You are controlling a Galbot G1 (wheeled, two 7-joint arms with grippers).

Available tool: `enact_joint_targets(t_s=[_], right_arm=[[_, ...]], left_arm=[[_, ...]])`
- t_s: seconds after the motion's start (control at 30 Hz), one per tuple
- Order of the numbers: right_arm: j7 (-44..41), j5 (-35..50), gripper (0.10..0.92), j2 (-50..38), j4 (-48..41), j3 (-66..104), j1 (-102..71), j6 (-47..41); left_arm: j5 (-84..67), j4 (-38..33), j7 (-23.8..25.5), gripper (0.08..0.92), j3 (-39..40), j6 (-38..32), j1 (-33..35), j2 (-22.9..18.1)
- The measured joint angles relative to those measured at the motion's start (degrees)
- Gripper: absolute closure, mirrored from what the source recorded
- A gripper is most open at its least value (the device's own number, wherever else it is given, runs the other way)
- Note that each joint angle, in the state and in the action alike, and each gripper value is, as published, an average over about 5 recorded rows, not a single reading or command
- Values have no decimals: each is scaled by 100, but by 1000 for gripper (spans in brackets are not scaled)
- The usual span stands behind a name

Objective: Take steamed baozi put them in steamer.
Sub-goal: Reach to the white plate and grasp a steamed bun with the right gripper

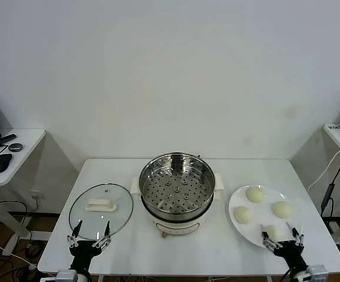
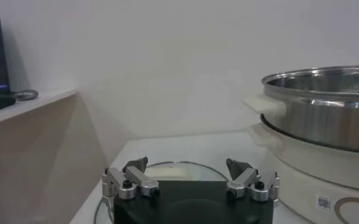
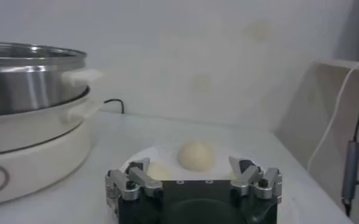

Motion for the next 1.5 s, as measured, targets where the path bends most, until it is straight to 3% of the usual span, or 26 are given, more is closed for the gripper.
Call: enact_joint_targets(t_s=[0.27,0.57,0.93,1.2,1.5], right_arm=[[-589,-934,203,-823,-225,156,712,-223],[-2306,-2524,203,-2258,-848,-144,2048,-571],[-4246,-2999,203,-4003,-1898,-2873,4646,-804],[-5069,-3131,203,-4196,-3032,-5135,6507,-371],[-5323,-3347,203,-3745,-4199,-5916,7252,14]], left_arm=[[67,10,-35,177,46,-11,24,-71],[202,-76,-83,177,49,-62,115,-194],[247,-178,-91,177,27,-100,150,-260],[246,-176,-90,177,29,-105,118,-262],[231,-198,-99,177,-32,-110,177,-315]])
